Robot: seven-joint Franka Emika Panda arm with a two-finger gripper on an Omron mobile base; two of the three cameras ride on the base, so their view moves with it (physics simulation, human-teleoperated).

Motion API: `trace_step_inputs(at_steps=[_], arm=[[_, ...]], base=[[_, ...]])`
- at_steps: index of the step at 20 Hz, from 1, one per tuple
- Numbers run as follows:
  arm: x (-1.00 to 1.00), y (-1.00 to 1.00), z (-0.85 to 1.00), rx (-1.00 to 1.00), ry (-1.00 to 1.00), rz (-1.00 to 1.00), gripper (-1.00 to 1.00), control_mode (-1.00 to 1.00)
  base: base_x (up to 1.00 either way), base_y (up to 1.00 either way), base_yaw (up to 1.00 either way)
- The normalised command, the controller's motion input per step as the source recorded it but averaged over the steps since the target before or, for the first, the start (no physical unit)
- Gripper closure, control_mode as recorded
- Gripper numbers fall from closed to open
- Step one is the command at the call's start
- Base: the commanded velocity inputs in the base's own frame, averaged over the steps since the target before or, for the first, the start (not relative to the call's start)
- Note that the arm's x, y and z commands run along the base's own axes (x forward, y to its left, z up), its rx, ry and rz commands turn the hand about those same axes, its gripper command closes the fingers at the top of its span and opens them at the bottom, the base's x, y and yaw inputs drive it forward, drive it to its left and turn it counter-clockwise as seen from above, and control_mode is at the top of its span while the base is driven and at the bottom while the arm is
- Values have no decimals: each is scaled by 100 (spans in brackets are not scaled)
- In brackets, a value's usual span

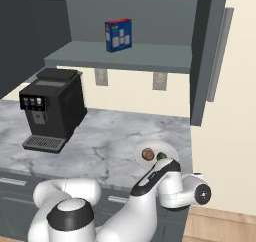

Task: Pick the avocado and bread from the counter and place them on the plate. Then pick the jam from the cabinet and place it next to the plate. Lastly close the cabinet door.

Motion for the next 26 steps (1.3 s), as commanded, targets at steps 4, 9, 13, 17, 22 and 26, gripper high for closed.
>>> trace_step_inputs(at_steps=[4,9,13,17,22,26], arm=[[28,0,-16,0,-1,0,100,-100],[25,6,-18,-2,0,0,100,-100],[1,11,-35,-9,0,-1,100,-100],[0,2,-32,-8,-1,-3,-100,-100],[-30,-7,-8,-2,-7,-5,-100,-100],[-30,0,7,-6,0,-4,-100,-100]], base=[[0,0,0],[0,0,0],[0,0,0],[0,0,0],[0,0,0],[0,0,0]])
